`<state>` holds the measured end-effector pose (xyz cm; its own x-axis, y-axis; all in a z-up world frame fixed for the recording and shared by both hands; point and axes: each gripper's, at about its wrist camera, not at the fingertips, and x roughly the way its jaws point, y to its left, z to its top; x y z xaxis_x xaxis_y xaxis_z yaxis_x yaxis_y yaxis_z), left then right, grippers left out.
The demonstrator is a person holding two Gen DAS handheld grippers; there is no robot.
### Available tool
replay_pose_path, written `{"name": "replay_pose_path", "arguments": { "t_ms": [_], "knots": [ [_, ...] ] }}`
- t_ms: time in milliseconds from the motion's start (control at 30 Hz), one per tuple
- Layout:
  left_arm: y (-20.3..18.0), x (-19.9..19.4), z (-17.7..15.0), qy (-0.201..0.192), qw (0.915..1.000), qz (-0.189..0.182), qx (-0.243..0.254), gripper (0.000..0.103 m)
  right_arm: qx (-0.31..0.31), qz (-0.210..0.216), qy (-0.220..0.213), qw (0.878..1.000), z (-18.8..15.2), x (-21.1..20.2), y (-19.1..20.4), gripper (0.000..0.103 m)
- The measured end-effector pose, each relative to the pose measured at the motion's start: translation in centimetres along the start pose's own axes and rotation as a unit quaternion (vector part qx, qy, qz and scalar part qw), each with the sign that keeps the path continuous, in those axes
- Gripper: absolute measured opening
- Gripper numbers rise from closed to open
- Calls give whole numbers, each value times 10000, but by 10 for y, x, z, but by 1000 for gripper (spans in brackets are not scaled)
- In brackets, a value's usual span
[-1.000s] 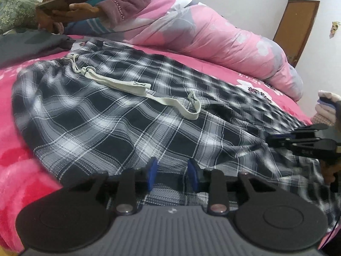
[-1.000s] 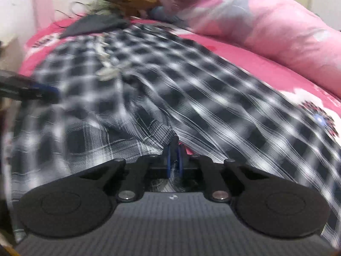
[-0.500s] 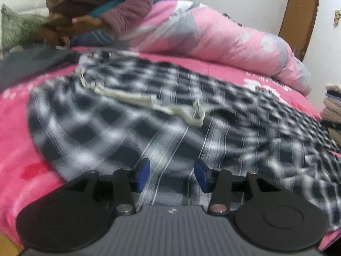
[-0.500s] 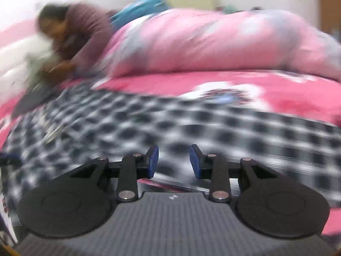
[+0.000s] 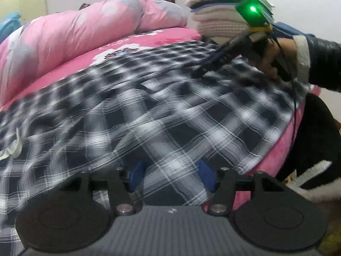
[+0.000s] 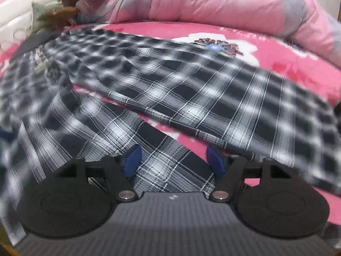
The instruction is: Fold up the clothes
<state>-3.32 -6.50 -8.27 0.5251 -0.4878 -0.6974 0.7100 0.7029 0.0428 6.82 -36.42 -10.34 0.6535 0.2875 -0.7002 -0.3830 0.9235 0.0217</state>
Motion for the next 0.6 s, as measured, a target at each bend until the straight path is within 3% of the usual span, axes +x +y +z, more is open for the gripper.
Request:
{"name": "replay_pose_path", "arguments": {
  "t_ms": [33, 67, 200, 333, 467, 567, 600],
  "knots": [
    [5, 0, -1, 16, 9999, -84, -131, 58, -66, -57, 19, 10000, 1, -1, 2, 16],
    [8, 0, -1, 33, 9997, -127, -187, 58, -132, -114, 37, 9998, 1, -3, 3, 3],
    [8, -2, -3, 103, 9998, -149, -123, 58, -395, -445, 15, 9982, 4, 6, 5, 1],
    [4, -5, -5, 169, 9997, -140, -107, 58, -238, -1004, -248, 9944, 1, 20, -7, 0],
    [-2, -10, -8, 218, 9997, -114, -83, 58, 238, -1221, -429, 9913, -1, 20, -23, 0],
    [-4, -9, -8, 235, 9997, -78, -93, 58, 612, -1039, -776, 9897, 0, -4, -23, 2],
    [-5, -7, -7, 236, 9996, -70, -106, 58, 643, -677, -932, 9913, 1, -17, -18, 3]
  ]
}}
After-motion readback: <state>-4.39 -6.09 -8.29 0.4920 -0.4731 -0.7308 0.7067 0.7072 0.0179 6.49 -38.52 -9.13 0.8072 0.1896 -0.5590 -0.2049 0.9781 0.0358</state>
